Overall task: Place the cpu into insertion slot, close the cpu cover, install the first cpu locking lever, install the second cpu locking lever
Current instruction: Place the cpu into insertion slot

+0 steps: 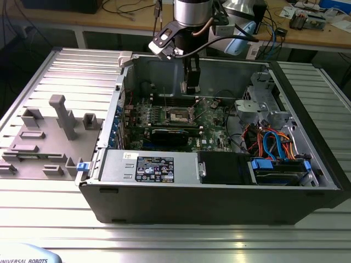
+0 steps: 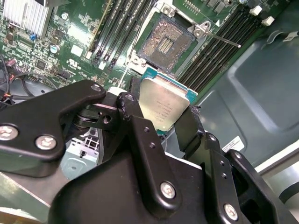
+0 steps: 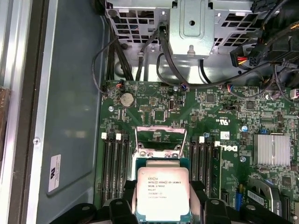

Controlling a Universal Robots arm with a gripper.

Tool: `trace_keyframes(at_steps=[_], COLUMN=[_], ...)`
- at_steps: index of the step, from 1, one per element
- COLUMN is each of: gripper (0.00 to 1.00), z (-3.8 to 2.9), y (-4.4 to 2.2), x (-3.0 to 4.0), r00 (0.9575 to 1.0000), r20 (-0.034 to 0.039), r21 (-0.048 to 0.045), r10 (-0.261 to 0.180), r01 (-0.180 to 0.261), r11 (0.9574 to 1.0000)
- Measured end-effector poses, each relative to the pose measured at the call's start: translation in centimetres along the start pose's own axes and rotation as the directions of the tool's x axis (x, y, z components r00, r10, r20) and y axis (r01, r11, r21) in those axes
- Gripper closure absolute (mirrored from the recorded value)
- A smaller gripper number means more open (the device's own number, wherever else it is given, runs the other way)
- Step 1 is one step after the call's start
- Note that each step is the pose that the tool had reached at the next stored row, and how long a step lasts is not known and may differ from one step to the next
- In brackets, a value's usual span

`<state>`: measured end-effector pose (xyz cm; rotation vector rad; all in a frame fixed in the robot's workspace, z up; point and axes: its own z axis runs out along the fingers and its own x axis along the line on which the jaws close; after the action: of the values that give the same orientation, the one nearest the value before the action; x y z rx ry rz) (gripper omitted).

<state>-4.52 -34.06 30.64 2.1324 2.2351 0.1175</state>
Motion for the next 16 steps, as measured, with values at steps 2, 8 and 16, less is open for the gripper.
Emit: trace_keyframes(at_steps=[2,8,16], gripper=[0.46,0.46,0.46], z=[0.05,0.07,0.97], y=[-0.01,-0.01,-0.44], x=[0.00,0.00,0.00], r00=[1.0000,1.0000,1.0000], r20=[0.0001,0.0000,-0.0009], r21=[0.0000,0.0000,-0.0001], r10=[0.000,0.000,0.000], r01=[0.000,0.000,0.000], r11=[1.0000,1.0000,1.0000])
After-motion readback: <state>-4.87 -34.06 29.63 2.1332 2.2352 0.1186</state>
